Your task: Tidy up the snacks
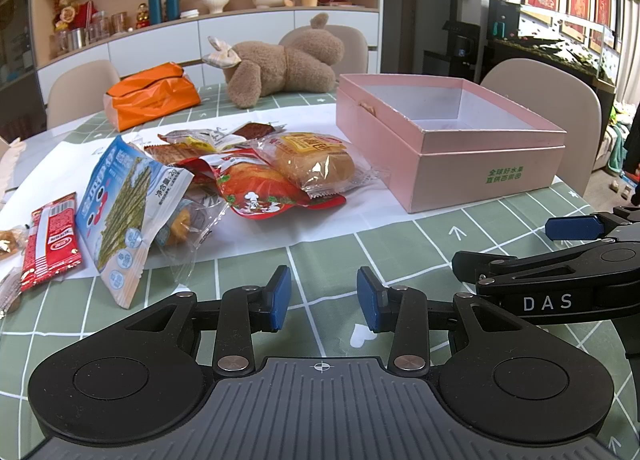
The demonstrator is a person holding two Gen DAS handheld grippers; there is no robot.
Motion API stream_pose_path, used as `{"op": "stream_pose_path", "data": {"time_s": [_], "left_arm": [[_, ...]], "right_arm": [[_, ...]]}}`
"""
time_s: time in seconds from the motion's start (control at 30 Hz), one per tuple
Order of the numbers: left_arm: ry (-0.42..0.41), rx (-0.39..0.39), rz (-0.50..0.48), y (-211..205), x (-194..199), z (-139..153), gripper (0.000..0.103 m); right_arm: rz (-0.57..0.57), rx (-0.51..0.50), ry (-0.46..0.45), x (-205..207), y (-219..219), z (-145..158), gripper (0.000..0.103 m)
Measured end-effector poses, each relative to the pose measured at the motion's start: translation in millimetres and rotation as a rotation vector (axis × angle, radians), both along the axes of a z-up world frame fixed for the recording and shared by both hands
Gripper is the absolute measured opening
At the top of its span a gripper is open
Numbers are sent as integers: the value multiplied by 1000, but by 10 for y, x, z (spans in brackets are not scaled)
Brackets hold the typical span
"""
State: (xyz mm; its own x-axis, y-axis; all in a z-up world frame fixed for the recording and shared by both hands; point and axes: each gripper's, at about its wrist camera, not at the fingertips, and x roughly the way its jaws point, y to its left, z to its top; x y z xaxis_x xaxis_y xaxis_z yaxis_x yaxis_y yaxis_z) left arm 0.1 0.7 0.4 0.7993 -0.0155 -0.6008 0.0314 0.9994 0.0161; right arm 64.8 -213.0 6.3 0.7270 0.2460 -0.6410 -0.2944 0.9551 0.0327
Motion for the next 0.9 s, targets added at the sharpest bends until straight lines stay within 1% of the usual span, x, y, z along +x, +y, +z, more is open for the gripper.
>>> {"op": "stream_pose_path", "data": {"time_s": [0.8, 0.83, 0.9], "left_arm": [[0, -1, 0, 0, 0, 0, 42], [0, 0, 0, -1, 0, 0, 42], [0, 0, 0, 0, 0, 0, 42]], "right_arm": [[4, 3, 1, 42, 21, -22, 103], [13, 3, 6, 47, 20, -28, 103], [32, -11, 59, 76, 16, 30, 103]]}}
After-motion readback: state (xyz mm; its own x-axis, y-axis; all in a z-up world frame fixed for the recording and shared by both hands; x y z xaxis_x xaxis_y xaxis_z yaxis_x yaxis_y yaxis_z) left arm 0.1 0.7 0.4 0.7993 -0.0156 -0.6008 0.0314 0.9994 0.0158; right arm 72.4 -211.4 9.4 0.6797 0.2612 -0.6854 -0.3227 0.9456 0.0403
